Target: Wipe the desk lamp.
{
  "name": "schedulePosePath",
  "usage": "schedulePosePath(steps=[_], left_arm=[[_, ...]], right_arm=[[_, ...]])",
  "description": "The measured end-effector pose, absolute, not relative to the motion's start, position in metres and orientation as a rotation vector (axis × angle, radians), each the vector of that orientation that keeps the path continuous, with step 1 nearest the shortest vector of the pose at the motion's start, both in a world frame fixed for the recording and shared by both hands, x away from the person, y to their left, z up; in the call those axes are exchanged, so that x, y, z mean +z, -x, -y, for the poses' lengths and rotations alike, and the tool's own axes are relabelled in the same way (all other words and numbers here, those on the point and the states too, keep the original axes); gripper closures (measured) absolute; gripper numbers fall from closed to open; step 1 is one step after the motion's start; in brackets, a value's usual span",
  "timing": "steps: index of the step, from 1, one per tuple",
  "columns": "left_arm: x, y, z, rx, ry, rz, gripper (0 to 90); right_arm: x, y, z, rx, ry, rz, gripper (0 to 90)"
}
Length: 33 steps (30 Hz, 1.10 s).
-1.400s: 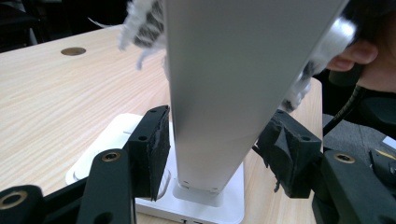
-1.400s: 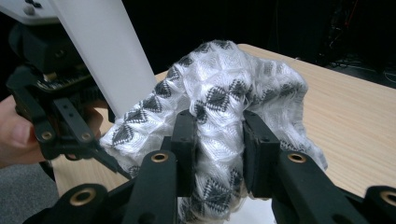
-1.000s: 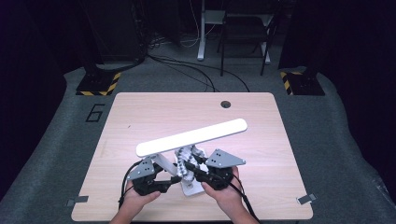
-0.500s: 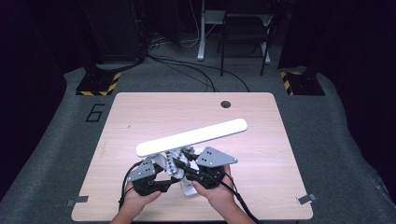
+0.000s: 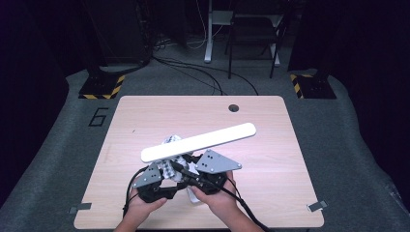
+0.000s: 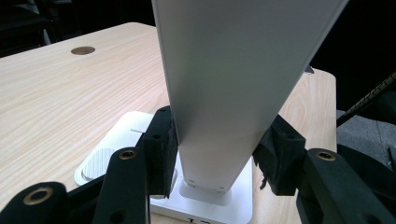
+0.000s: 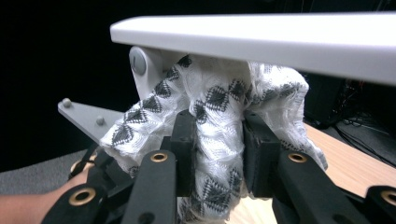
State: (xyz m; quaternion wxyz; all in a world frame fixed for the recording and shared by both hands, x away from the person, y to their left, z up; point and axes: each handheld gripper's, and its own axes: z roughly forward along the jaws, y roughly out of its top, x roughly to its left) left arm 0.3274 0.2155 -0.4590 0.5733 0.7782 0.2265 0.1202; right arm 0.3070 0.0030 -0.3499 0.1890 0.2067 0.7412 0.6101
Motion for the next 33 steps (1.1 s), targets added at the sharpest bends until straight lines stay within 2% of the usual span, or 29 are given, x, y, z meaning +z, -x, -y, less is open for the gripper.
schedulePosePath(steps=[10, 27, 33], left_arm=[[-0.458, -0.327, -0.214, 0.289, -1.833, -0.535, 52.9], [-0.456, -0.327, -0.215, 0.301, -1.858, -0.533, 52.8], [-0.456, -0.327, -0.214, 0.302, -1.864, -0.535, 52.8]], right_arm=[[-0.349, -0.309, -0.005, 1.711, -0.577, -2.1, 68.7], [-0.391, -0.323, 0.002, 1.577, -0.667, -2.216, 69.3], [-0.392, -0.321, 0.001, 1.57, -0.676, -2.201, 69.6]])
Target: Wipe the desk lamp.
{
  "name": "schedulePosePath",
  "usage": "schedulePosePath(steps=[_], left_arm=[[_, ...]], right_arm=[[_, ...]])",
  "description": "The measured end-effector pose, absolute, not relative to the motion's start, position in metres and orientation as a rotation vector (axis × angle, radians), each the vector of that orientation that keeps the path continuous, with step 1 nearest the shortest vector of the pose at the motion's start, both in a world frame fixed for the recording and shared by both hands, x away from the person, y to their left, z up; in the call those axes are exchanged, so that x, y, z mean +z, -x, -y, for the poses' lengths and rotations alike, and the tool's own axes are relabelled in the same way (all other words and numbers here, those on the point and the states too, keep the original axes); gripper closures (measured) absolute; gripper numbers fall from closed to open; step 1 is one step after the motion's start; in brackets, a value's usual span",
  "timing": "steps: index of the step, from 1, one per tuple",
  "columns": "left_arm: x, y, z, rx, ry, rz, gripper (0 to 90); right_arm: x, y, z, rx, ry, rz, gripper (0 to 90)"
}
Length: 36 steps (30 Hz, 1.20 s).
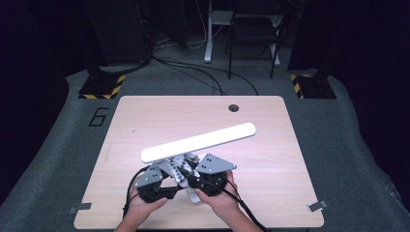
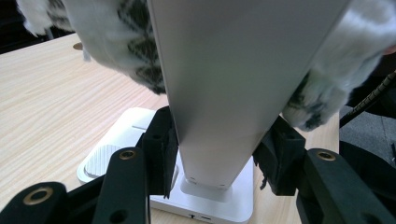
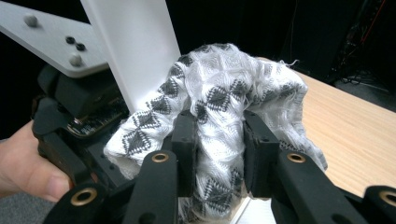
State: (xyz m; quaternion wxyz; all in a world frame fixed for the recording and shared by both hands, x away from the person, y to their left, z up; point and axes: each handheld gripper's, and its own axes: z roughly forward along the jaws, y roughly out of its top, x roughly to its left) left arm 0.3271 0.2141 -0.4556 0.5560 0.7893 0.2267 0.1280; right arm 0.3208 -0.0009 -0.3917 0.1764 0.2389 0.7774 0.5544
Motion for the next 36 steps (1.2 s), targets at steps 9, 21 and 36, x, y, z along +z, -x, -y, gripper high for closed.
schedulePosePath(steps=[9, 21, 36], left_arm=[[-0.456, -0.327, -0.213, 0.304, -1.863, -0.539, 52.8], [-0.456, -0.326, -0.211, 0.294, -1.845, -0.555, 52.8], [-0.456, -0.327, -0.211, 0.29, -1.841, -0.55, 52.8]], right_arm=[[-0.372, -0.313, -0.003, 1.675, -0.643, -2.139, 69.6], [-0.354, -0.304, -0.007, 1.784, -0.59, -2.065, 69.9], [-0.348, -0.302, -0.001, 1.897, -0.639, -2.013, 70.6]])
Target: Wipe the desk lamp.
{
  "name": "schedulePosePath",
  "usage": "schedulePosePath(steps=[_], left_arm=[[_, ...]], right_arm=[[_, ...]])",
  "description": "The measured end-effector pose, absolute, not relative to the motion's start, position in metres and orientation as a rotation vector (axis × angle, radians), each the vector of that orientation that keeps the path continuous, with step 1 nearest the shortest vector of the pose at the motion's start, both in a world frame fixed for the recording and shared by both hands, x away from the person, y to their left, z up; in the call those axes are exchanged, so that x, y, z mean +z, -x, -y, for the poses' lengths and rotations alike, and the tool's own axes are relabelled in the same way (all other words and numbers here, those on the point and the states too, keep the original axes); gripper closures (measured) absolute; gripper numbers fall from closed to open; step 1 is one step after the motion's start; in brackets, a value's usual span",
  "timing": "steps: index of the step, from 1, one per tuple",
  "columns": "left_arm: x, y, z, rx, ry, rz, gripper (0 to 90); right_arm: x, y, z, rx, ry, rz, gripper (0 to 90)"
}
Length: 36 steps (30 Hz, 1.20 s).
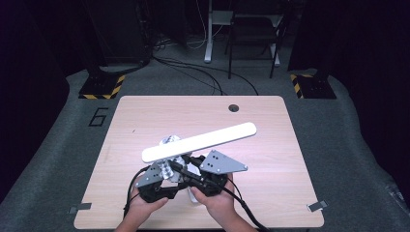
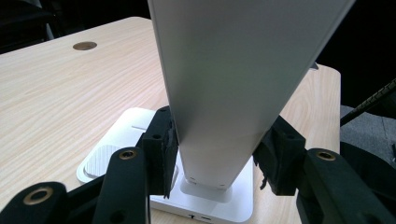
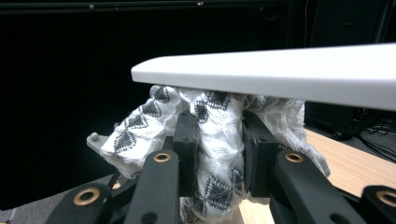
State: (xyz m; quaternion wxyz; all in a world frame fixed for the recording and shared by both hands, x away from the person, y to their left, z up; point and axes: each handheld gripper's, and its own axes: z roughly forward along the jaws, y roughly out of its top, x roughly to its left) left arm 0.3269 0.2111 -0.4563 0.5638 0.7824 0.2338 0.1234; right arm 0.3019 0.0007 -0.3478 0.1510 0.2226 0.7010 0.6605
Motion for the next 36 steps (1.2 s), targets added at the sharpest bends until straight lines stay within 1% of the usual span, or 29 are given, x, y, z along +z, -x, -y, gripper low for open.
schedulePosePath(steps=[22, 36], left_arm=[[-0.457, -0.327, -0.211, 0.288, -1.832, -0.551, 52.8], [-0.457, -0.328, -0.212, 0.294, -1.848, -0.541, 52.8]], right_arm=[[-0.347, -0.3, 0.013, 1.926, -0.651, -1.951, 71.1], [-0.346, -0.301, 0.035, 1.91, -0.705, -1.901, 71.0]])
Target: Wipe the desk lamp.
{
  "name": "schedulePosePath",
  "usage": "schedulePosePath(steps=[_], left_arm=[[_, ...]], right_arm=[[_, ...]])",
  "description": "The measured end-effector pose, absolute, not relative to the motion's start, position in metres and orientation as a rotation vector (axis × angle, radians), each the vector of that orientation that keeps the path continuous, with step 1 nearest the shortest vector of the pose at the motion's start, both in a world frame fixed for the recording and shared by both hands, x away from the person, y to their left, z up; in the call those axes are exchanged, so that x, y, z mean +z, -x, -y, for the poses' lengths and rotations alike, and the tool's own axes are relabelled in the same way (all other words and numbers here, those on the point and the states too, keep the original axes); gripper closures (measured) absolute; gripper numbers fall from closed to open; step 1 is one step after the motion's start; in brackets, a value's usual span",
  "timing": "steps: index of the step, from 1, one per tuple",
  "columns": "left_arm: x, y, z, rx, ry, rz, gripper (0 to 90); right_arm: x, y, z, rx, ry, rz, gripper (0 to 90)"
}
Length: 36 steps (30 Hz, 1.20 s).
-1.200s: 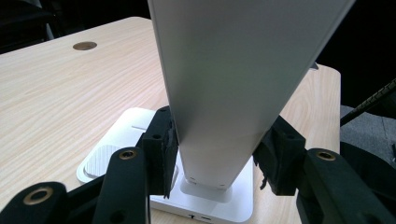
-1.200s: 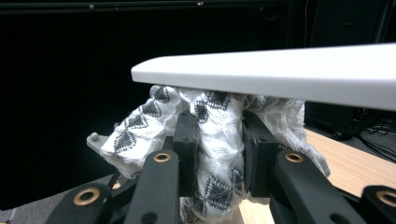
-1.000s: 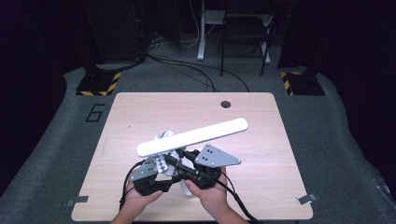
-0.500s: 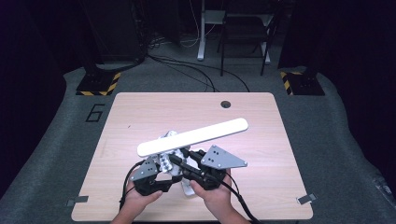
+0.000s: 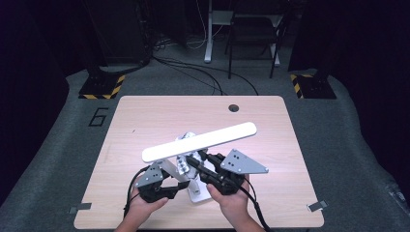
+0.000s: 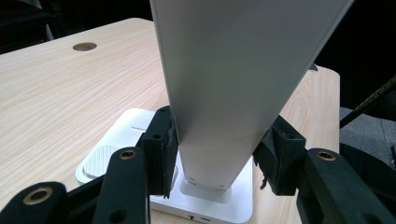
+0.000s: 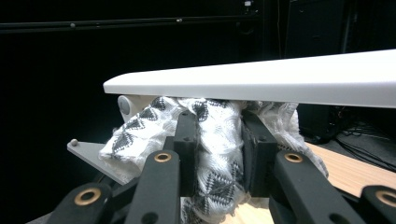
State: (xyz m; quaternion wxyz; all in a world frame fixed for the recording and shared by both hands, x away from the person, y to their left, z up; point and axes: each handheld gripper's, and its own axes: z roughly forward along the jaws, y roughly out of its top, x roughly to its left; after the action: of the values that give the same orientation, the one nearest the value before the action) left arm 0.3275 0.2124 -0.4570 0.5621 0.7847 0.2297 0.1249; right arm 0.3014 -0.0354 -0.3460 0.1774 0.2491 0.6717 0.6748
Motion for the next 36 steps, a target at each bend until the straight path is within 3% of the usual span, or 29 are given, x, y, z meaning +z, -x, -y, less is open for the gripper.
schedulePosePath(steps=[36], left_arm=[[-0.457, -0.328, -0.213, 0.293, -1.854, -0.545, 52.8]], right_arm=[[-0.334, -0.314, 0.113, 1.761, -0.841, -1.782, 70.9]])
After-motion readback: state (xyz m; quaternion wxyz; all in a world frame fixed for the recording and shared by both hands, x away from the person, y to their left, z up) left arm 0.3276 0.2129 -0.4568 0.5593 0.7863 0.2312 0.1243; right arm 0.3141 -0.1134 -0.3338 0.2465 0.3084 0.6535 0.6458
